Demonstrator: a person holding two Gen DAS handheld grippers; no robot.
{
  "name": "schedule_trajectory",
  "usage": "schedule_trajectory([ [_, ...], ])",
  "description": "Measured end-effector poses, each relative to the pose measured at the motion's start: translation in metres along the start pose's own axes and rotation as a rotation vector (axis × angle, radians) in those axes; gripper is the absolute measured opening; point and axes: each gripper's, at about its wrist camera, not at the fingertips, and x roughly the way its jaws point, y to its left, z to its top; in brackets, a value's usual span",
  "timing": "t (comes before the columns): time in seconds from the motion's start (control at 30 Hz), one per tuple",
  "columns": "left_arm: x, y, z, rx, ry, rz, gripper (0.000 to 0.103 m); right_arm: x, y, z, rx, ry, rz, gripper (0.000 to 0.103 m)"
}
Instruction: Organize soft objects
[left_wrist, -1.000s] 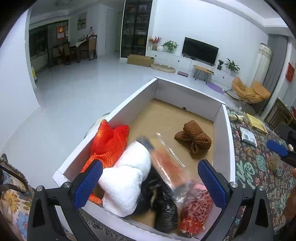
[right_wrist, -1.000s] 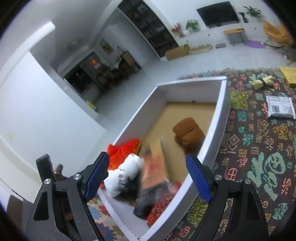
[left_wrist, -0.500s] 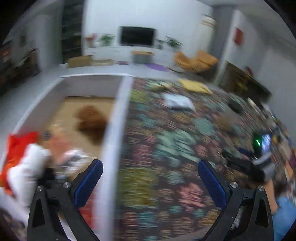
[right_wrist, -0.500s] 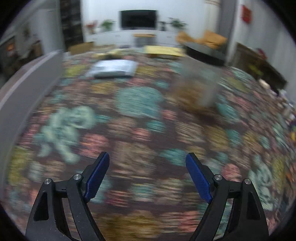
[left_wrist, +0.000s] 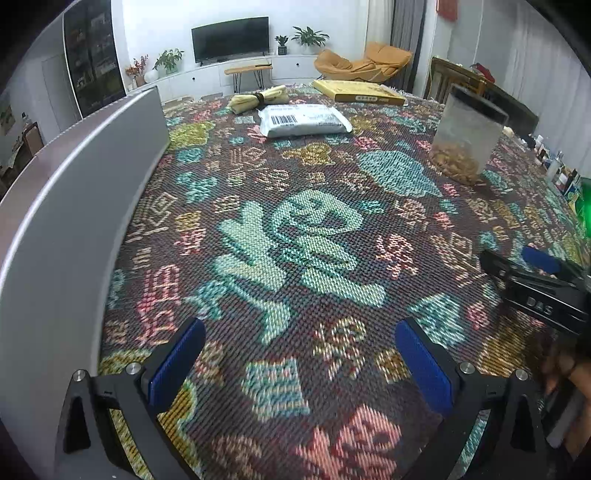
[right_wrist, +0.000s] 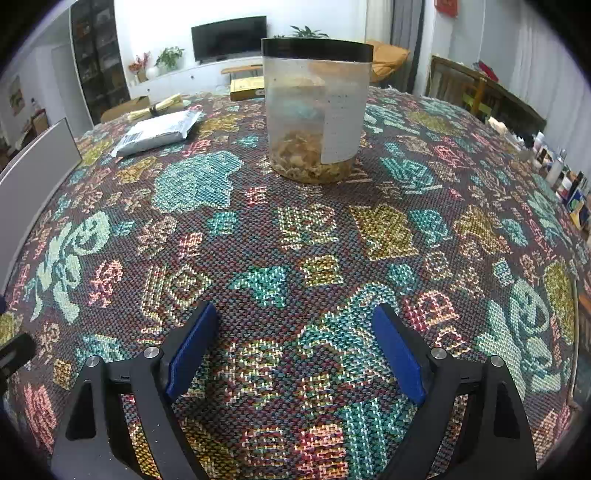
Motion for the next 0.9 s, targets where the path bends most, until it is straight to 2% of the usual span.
schedule_trajectory([
  [0.17,0.022,0.002,-0.003,0.008,0.042,0.023,0.103,0.0,-0.001,0.0,0.001,0.0,0.0,0.089],
  [0.37,0.022,0.005,-0.008,-0.003,-0.012,0.02,0.103,0.001,-0.001,0.0,0.001,0.0,0.001,0.089],
  [0.9,0.022,0.005,-0.008,-0.003,-0.019,0.019,0.103,0.001,-0.001,0.0,0.001,0.0,0.001,0.089],
])
